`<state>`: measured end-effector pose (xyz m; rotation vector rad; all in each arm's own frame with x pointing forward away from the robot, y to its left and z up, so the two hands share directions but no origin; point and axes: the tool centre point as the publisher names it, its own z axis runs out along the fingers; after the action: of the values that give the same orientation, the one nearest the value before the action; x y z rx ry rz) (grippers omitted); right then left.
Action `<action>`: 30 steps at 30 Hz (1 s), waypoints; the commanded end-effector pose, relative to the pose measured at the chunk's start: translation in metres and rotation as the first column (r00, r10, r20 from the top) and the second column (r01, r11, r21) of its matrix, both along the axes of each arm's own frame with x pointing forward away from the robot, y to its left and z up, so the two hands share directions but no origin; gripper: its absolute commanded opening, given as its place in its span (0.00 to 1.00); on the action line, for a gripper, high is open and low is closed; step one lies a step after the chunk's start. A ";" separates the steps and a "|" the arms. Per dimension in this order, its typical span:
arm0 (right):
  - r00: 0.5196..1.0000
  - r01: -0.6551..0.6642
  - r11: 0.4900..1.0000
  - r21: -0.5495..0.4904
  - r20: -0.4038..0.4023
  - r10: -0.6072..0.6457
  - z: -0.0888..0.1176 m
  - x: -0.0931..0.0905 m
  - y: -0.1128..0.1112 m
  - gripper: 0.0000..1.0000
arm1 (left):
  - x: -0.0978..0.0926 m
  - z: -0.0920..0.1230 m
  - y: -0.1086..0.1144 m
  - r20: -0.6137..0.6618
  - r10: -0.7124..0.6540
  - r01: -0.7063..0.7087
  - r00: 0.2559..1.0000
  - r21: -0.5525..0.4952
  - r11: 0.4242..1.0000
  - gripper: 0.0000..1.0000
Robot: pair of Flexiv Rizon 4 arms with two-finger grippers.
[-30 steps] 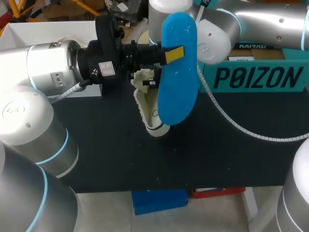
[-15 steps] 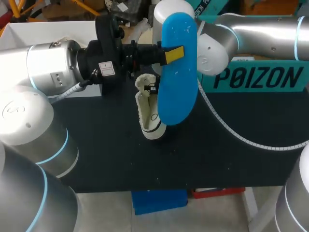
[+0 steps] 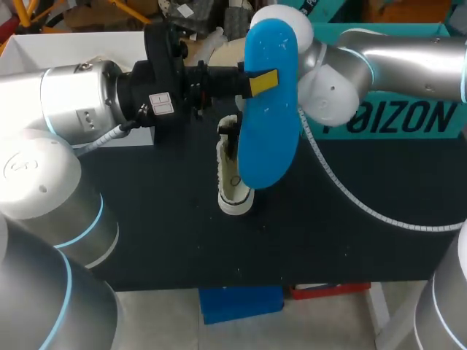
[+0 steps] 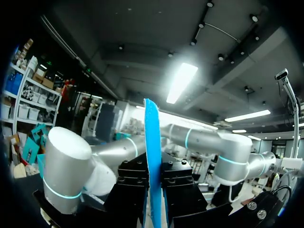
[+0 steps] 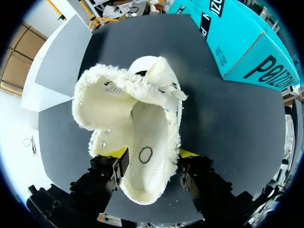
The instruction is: Take the shoe out of the shoebox, open the shoe tongue, remove and reinsert the insole, then place the shoe into the shoebox
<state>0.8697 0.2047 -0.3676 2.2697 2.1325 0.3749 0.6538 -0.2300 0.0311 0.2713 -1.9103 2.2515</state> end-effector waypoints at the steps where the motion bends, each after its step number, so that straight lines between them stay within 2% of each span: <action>1: 0.993 -0.051 0.988 0.148 0.116 0.034 0.032 -0.023 -0.020 1.00 | -0.002 -0.001 -0.001 0.000 0.003 -0.003 1.000 0.001 1.000 0.00; 5: 0.980 -0.149 0.960 0.235 0.164 0.112 0.052 -0.029 -0.009 1.00 | -0.002 -0.001 -0.001 0.000 0.003 -0.003 1.000 0.001 1.000 0.00; 22: 0.980 -0.149 0.960 0.235 0.164 0.112 0.052 -0.029 -0.009 1.00 | -0.002 -0.001 -0.001 0.000 0.003 -0.003 1.000 0.001 1.000 0.00; 24: 0.980 -0.142 0.944 0.299 0.177 0.091 0.053 -0.033 -0.017 1.00 | -0.002 -0.001 -0.001 0.000 0.003 -0.003 1.000 0.001 1.000 0.00; 27: 0.976 -0.152 0.903 0.402 0.206 0.072 0.062 -0.038 -0.015 1.00 | -0.002 -0.001 -0.001 0.000 0.003 -0.003 1.000 0.001 1.000 0.00; 30: 0.978 -0.155 0.820 0.550 0.204 0.048 0.068 -0.040 -0.014 1.00 | -0.002 -0.001 -0.001 0.000 0.003 -0.003 1.000 0.001 1.000 0.00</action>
<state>0.8367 0.2056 -0.2958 2.2131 2.2370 1.0260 0.6538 -0.2299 0.0311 0.2714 -1.9103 2.2515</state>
